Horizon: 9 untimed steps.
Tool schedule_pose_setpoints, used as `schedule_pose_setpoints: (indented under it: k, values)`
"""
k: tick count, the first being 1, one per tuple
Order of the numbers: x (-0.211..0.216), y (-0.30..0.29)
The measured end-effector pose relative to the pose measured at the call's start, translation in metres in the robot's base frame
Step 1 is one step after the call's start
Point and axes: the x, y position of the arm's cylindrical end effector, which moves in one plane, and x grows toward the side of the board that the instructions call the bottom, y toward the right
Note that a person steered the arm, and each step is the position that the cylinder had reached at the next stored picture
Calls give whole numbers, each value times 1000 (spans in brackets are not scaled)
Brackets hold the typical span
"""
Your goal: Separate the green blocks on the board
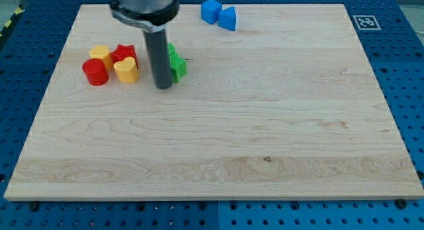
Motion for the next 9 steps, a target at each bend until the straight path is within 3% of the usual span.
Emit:
schedule_pose_setpoints:
  k: [2,9]
  values:
    - [-47,-20]
    - [-35,75]
